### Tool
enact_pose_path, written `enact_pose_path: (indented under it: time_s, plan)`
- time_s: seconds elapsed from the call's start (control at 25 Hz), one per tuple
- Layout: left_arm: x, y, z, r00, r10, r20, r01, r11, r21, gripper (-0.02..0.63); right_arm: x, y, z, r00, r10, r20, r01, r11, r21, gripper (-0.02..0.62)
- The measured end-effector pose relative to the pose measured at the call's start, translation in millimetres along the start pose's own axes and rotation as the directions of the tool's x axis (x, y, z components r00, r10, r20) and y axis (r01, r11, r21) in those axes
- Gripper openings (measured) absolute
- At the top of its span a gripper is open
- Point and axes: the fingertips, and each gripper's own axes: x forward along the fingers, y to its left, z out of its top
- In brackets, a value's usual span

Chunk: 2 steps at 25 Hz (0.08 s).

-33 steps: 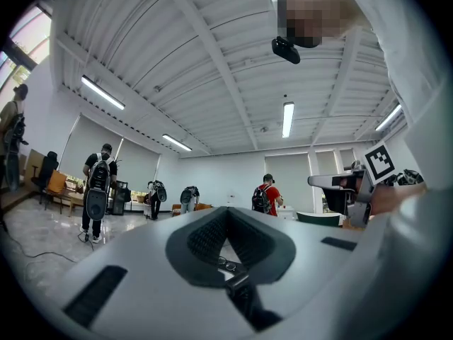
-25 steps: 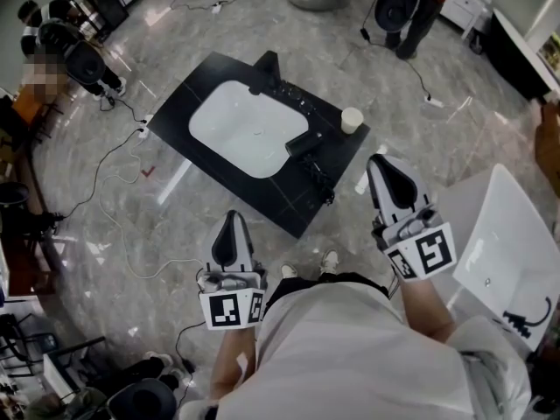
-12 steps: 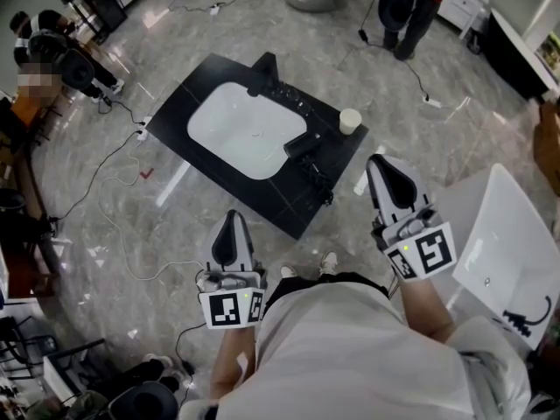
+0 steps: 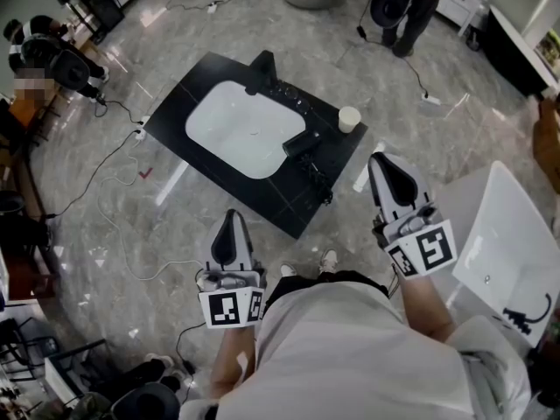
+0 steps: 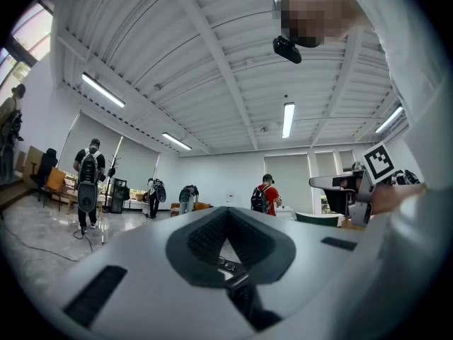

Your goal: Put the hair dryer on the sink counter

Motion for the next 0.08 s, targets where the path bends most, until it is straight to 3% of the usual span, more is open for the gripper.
enact_pose_path:
  time_s: [0.08]
  plan:
    - [0.4,0.9,-1.2,1.000,-0.001,-0.001,0.001,1.000,0.000,0.001,0.5,-2.3,-3.1,1.000,-0.008,-0.007,0.008,1.000,-0.001,0.044]
